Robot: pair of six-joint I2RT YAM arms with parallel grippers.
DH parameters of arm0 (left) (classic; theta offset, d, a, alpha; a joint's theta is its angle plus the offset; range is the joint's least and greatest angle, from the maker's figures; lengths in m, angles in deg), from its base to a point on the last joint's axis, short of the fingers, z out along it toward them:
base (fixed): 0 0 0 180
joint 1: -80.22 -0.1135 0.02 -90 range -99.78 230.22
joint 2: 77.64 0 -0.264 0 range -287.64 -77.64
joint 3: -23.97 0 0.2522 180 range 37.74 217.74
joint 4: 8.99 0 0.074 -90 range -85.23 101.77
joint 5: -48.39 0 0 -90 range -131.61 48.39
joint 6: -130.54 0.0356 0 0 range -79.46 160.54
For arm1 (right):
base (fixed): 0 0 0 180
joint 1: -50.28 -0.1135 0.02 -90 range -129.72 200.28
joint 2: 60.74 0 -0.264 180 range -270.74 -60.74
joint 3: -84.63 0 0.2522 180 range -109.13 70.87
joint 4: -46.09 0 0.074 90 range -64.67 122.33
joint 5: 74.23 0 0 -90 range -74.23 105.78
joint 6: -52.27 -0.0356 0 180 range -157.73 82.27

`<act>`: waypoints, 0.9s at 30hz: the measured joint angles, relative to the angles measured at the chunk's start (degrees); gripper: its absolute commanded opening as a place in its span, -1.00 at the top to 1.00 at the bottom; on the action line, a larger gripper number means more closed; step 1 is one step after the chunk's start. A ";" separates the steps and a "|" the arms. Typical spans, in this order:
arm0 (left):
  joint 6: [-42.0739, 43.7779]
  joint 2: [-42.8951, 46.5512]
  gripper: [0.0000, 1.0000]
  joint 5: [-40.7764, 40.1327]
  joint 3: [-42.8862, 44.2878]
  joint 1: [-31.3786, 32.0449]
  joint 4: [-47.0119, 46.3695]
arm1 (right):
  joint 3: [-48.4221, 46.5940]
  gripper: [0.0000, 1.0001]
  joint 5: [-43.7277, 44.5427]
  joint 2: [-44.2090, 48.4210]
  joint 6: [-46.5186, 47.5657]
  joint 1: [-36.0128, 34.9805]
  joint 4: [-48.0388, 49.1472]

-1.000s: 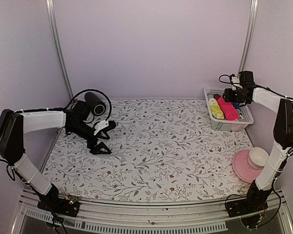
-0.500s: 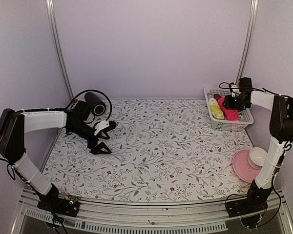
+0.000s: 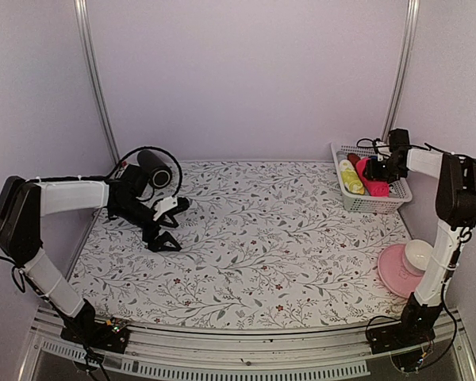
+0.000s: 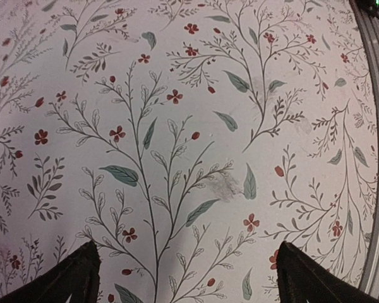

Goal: Roll the towels
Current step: Adjust the towel in the bin.

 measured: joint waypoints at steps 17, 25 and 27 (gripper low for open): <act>-0.26 -0.07 -0.95 -0.02 0.00 0.00 -0.04 | -5.49 0.10 9.77 -4.13 3.76 -2.43 -5.46; -0.37 -0.57 -0.95 -0.15 0.00 0.02 -0.07 | -6.88 -0.14 12.59 -5.27 4.04 -2.84 -6.73; -0.37 -0.59 -0.95 -0.20 0.00 0.02 -0.07 | -7.26 -0.05 13.25 -5.92 4.24 -3.06 -7.10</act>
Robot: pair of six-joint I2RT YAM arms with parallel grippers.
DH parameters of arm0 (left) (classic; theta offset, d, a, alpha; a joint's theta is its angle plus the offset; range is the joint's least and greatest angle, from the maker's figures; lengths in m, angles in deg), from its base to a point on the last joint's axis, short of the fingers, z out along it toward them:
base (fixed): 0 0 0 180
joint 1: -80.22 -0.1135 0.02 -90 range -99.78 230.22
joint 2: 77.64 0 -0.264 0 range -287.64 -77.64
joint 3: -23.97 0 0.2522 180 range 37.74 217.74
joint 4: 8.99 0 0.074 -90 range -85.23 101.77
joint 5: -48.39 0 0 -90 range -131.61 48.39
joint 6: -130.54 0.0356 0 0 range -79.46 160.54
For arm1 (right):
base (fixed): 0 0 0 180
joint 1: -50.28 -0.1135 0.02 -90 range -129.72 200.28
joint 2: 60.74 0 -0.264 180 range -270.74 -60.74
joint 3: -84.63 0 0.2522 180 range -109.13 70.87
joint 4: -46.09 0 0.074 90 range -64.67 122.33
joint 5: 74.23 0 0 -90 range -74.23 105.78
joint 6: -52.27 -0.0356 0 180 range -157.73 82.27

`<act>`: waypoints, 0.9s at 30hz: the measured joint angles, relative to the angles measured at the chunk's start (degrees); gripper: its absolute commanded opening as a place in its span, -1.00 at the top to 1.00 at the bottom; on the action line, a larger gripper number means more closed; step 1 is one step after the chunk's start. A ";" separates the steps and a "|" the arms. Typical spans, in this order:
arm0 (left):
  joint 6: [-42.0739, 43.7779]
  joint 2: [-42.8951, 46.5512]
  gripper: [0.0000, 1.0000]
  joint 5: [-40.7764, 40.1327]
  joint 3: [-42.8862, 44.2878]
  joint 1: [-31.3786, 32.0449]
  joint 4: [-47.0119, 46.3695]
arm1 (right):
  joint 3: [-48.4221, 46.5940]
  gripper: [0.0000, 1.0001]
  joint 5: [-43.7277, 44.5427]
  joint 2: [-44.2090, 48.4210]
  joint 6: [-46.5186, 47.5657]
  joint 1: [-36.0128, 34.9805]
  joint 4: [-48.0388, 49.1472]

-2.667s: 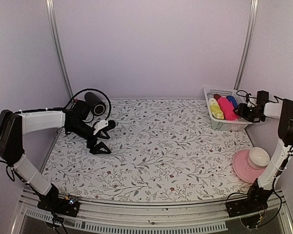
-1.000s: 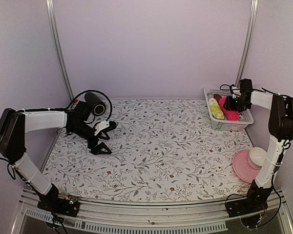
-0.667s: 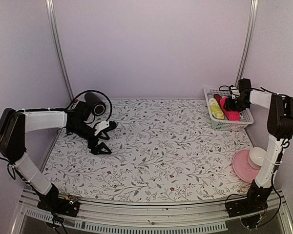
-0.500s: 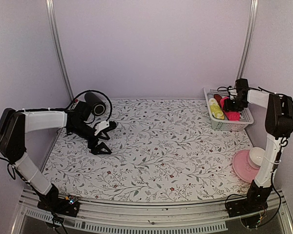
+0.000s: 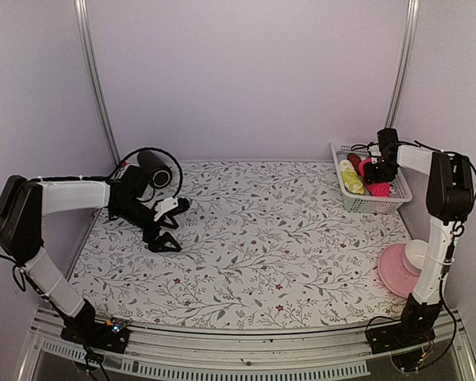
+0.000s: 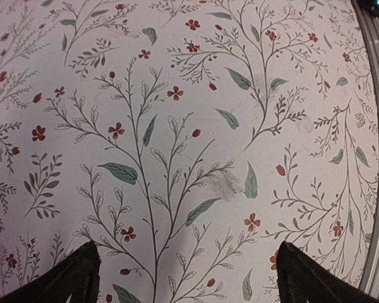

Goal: Roll the towels
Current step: Adjust the towel in the bin.

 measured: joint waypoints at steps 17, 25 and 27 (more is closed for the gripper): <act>-0.07 -0.04 -0.95 -0.24 0.00 0.09 -0.07 | -3.58 0.80 2.97 -1.33 -0.02 -1.01 -4.28; -0.07 -0.04 -0.95 -0.26 0.00 0.09 -0.09 | -6.91 0.81 0.94 -2.23 -0.22 -1.44 -8.74; -0.07 -0.04 -0.95 -0.26 0.00 0.09 -0.09 | -7.58 0.81 0.61 -2.47 -0.31 -1.60 -9.70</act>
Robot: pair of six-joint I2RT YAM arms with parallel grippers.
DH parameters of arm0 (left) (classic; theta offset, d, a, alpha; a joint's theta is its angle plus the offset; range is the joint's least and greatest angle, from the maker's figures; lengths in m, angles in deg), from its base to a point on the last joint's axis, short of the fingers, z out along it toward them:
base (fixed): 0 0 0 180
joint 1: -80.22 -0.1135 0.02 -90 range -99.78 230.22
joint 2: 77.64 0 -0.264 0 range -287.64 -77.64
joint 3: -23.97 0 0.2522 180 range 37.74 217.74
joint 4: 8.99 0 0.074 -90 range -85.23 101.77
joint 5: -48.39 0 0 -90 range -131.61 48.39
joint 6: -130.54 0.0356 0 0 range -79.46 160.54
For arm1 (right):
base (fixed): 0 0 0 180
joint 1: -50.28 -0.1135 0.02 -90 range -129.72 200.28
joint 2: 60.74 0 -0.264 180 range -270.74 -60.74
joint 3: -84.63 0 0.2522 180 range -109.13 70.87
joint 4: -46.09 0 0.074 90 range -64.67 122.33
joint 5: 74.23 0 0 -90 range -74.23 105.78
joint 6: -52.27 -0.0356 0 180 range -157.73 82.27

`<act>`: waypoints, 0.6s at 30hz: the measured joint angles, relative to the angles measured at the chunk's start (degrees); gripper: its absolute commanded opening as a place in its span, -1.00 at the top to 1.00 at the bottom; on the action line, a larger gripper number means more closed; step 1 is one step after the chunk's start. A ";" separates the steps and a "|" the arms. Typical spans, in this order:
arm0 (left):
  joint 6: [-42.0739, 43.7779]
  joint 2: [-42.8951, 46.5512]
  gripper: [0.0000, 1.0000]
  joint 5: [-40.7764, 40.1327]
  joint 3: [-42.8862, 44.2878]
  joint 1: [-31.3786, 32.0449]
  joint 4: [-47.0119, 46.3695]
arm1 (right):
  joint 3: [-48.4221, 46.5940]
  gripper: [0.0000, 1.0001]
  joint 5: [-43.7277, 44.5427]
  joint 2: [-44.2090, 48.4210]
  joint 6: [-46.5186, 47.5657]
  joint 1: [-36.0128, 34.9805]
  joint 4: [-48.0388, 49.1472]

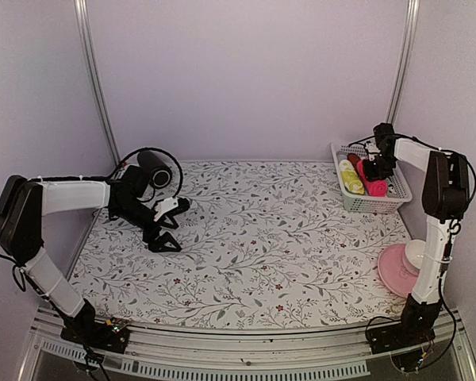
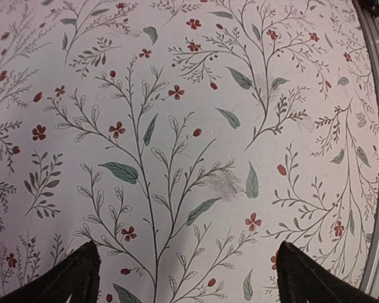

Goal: Roll the towels
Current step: Adjust the towel in the bin.

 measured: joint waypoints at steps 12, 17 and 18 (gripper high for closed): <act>0.00 0.00 -0.94 -0.02 0.00 0.00 0.00 | -1.11 0.35 -1.46 -0.63 -0.87 -0.87 -1.99; 0.00 0.00 -0.95 -0.15 0.00 0.00 -0.02 | -1.07 0.04 -1.95 -0.94 -0.85 -1.49 -2.01; 0.00 0.00 -0.95 -0.22 0.00 0.00 -0.02 | -1.03 -0.04 -2.12 -0.90 -0.83 -1.57 -1.99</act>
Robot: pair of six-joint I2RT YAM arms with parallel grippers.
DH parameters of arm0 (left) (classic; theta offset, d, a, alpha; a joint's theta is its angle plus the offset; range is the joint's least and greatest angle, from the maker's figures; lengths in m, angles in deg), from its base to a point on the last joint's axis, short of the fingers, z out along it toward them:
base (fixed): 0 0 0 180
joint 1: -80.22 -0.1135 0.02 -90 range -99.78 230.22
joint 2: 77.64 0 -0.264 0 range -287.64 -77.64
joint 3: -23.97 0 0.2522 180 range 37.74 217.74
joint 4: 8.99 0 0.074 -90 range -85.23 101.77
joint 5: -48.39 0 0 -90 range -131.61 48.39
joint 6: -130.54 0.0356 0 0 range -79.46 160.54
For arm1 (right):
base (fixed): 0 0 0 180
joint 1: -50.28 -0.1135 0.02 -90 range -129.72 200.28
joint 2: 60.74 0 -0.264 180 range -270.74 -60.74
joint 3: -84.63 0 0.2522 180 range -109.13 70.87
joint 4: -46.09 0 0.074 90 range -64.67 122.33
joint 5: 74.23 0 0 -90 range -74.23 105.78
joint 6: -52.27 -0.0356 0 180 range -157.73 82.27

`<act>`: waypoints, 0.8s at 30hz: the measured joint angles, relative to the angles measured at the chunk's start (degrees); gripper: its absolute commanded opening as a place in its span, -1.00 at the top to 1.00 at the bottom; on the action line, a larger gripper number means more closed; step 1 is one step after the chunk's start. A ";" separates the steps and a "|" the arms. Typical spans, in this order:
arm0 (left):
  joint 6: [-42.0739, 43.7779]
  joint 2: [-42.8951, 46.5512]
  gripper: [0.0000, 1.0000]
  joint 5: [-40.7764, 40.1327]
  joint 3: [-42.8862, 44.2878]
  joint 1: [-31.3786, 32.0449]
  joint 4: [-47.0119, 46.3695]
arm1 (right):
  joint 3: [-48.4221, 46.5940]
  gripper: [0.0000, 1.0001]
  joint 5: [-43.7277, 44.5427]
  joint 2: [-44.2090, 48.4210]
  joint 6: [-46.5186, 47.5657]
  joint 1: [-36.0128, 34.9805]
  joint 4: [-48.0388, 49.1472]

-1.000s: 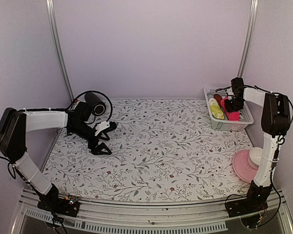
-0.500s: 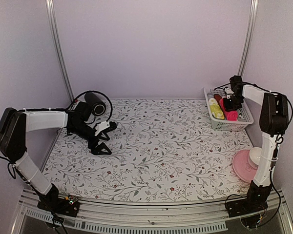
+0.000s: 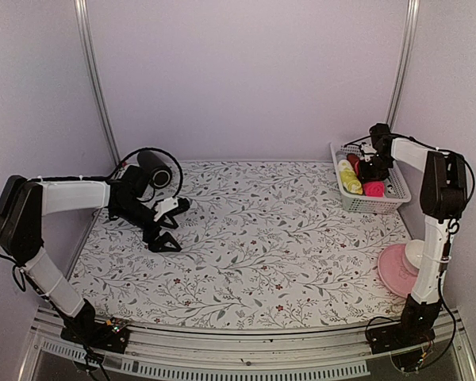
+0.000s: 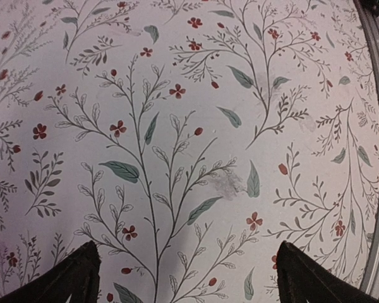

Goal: Roll the towels
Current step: Adjust the towel in the bin, then reset both arms

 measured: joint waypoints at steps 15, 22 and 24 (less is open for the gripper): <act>-0.33 -0.07 -0.95 -1.46 0.02 -0.02 -0.04 | 2.95 -0.98 -0.85 9.90 0.09 -1.20 -2.80; -2.78 1.16 -0.95 -5.01 1.53 -0.17 -0.15 | 15.82 -0.98 2.16 27.02 -2.03 -1.84 1.86; -3.41 2.25 -0.94 -5.70 1.99 -0.26 -0.11 | 19.56 -0.98 3.89 31.45 -2.86 -1.81 3.96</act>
